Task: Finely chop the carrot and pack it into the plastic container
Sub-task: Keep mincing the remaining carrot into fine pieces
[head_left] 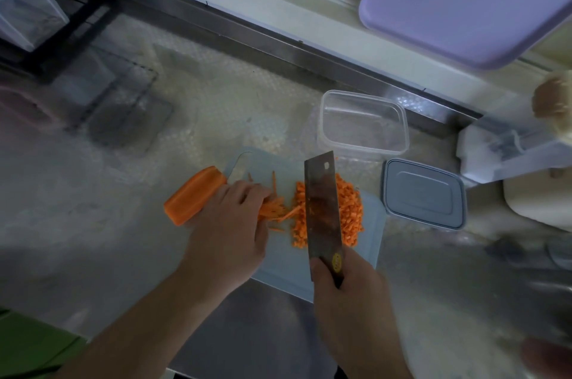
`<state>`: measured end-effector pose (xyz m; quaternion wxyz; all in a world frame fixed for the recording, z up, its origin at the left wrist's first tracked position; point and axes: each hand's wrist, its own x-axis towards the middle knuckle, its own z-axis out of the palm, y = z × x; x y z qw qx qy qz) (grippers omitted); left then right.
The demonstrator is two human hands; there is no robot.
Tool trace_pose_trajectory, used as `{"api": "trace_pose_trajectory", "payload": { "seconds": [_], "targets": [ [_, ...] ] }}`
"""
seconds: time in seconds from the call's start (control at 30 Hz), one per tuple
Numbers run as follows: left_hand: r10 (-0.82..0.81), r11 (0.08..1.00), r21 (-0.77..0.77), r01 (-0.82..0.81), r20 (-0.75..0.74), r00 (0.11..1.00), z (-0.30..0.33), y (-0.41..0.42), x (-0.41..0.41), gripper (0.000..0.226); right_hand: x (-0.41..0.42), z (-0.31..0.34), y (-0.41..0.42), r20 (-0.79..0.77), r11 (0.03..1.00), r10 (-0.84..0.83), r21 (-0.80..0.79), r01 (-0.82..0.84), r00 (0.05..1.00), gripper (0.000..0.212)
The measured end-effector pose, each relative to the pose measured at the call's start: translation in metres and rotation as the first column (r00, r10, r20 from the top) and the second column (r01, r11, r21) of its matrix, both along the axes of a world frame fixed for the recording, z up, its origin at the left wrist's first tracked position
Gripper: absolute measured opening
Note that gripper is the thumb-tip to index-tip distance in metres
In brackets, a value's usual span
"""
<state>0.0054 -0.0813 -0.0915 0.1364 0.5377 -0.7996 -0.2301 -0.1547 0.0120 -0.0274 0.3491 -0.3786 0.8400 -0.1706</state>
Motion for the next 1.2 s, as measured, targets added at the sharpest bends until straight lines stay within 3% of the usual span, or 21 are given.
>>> {"api": "trace_pose_trajectory", "payload": {
  "seconds": [0.13, 0.37, 0.57, 0.77, 1.2],
  "targets": [
    [-0.022, 0.998, -0.052, 0.022, 0.009, 1.0, 0.005, -0.002, -0.014, 0.039, 0.001, 0.0, 0.001, -0.007, 0.999, -0.023, -0.023, 0.023, 1.0, 0.023],
    [0.006, 0.991, -0.13, -0.014, -0.057, 0.998, -0.012, 0.0, -0.027, 0.016, -0.003, -0.002, 0.002, -0.021, 0.996, -0.025, -0.086, 0.023, 0.999, 0.029],
    [0.027, 0.994, -0.104, -0.035, -0.078, 0.997, 0.002, -0.005, -0.022, 0.019, -0.006, -0.004, 0.0, -0.005, 0.997, -0.023, -0.08, 0.023, 1.0, 0.029],
    [0.04, 0.996, -0.08, -0.029, 0.139, 0.989, 0.02, -0.026, -0.038, 0.018, -0.009, -0.003, -0.002, 0.012, 0.996, -0.004, -0.089, 0.005, 1.0, 0.03],
    [0.055, 0.998, 0.009, -0.059, 0.237, 0.97, 0.022, -0.066, -0.059, 0.021, -0.015, 0.003, -0.006, 0.032, 0.995, 0.007, -0.099, -0.003, 0.999, 0.035]
  ]
}}
